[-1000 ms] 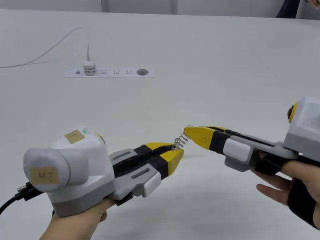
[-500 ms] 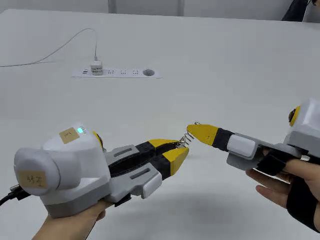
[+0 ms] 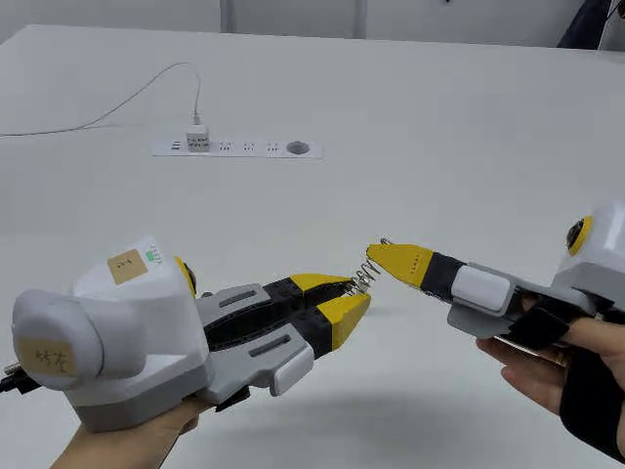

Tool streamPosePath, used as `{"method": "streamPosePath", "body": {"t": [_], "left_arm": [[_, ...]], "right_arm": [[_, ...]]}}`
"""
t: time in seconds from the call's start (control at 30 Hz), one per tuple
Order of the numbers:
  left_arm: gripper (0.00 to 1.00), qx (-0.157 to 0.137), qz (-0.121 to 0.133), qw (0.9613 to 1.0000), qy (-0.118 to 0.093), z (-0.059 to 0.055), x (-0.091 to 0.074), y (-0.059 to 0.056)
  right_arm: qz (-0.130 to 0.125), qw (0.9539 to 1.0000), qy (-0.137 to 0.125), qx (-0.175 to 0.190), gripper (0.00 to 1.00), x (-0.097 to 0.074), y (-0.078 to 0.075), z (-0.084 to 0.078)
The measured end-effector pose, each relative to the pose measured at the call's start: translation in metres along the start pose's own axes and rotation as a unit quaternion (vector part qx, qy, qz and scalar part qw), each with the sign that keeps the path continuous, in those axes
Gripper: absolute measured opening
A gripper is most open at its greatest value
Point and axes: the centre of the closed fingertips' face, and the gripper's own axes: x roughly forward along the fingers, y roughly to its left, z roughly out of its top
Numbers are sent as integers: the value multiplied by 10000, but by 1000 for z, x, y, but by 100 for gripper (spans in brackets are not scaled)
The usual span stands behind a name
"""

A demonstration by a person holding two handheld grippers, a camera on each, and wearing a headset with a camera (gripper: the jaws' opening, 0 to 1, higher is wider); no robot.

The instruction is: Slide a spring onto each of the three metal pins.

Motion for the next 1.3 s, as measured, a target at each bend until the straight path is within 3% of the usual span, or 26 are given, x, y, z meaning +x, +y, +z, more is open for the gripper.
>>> {"method": "streamPosePath", "body": {"t": [0.23,0.47,0.57,0.8,1.07,1.2,1.3], "left_arm": [[12,84,96,9999,108,-1,-3,0],[21,510,327,9966,562,-15,-8,5],[25,777,488,9930,738,-19,-12,10],[34,922,795,9874,1012,-28,-23,17],[47,774,1320,9819,1115,-30,-41,32],[49,744,1569,9781,1152,-30,-52,40],[54,738,1763,9755,1088,-31,-59,46]], "right_arm": [[-8,9994,101,-317,11,3,5,-2],[-234,9964,139,-798,11,3,-2,2],[-329,9932,225,-1095,11,4,-5,2],[-663,9751,379,-2081,11,8,-16,7],[-771,9669,397,-2399,11,14,-28,10],[-878,9631,399,-2511,11,16,-38,12],[-953,9618,402,-2533,11,18,-47,12]]}}
